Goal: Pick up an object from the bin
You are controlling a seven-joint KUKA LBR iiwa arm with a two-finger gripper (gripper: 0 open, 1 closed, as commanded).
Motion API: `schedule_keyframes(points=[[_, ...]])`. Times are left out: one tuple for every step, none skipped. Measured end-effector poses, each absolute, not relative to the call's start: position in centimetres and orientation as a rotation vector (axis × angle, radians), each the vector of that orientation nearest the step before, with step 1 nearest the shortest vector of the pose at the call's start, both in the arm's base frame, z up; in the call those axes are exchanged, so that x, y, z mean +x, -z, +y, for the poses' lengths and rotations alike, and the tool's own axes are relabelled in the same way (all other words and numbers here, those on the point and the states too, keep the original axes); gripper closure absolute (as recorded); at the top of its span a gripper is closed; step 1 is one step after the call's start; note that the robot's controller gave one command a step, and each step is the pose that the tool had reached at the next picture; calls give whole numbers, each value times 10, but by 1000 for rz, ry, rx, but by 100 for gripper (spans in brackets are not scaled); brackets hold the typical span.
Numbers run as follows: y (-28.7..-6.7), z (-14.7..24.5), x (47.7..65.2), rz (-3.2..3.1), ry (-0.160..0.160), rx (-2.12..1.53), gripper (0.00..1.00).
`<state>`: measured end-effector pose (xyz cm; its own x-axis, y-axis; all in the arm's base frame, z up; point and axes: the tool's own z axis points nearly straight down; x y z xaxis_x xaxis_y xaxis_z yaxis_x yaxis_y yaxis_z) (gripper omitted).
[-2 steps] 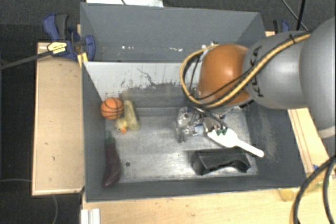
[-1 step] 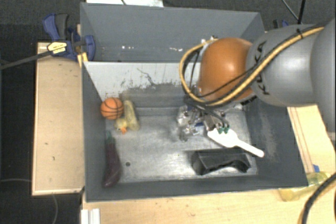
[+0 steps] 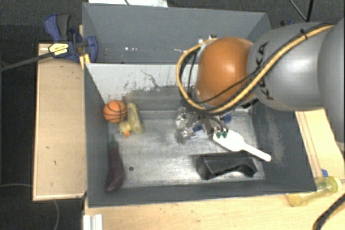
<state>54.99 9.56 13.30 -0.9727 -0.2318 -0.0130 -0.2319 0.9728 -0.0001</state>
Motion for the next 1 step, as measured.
schedule_keyframes(points=[[-137, 27, 576, 3136, 1, -147, 0]])
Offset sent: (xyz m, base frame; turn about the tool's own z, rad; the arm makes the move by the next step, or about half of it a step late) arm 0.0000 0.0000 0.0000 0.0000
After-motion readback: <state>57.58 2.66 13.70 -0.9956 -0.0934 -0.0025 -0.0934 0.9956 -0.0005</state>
